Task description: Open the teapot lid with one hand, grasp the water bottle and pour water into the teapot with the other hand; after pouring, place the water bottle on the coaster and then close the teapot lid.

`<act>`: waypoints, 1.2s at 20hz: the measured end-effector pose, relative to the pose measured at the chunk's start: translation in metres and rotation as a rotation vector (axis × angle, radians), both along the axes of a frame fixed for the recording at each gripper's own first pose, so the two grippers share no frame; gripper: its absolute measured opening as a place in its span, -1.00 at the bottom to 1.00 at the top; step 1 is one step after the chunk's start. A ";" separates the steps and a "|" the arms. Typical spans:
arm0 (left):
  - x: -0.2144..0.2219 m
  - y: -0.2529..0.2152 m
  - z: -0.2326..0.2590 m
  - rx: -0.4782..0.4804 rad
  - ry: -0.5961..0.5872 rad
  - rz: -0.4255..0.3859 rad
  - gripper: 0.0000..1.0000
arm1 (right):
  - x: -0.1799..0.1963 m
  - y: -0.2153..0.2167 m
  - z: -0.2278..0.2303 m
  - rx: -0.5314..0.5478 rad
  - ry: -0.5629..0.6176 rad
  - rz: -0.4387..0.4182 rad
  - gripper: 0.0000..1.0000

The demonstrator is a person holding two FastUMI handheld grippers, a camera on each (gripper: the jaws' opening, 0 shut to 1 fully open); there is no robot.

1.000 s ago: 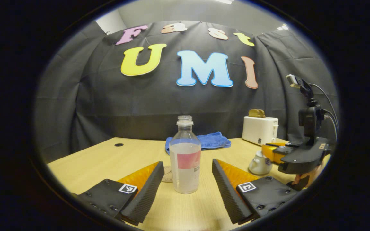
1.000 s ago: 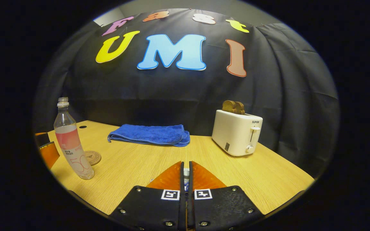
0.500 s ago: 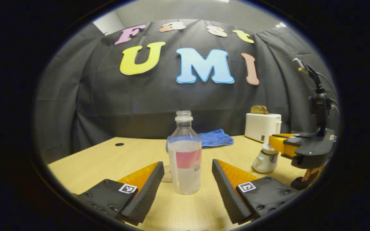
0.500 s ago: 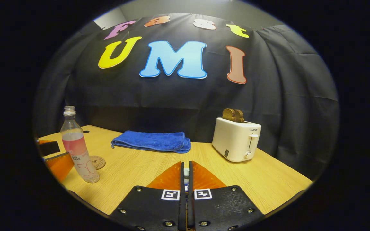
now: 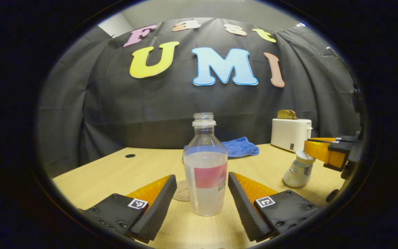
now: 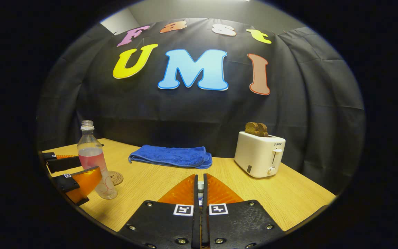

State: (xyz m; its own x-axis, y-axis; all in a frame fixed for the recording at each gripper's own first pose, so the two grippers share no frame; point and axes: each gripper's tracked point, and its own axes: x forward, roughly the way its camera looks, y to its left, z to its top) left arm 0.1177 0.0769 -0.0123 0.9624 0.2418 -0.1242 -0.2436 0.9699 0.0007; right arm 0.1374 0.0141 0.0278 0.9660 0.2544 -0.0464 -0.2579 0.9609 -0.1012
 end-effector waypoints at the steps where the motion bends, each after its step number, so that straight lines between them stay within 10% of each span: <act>1: 0.005 0.002 0.000 -0.014 0.001 0.001 1.00 | -0.001 0.001 0.001 0.000 0.000 0.005 -0.96; 11: 0.029 0.006 0.001 0.005 -0.015 -0.012 0.76 | -0.022 0.007 0.007 0.013 -0.010 0.059 -0.96; 24: 0.033 -0.016 0.006 0.187 0.044 -0.073 0.72 | -0.139 -0.021 0.011 0.045 -0.040 0.119 -0.96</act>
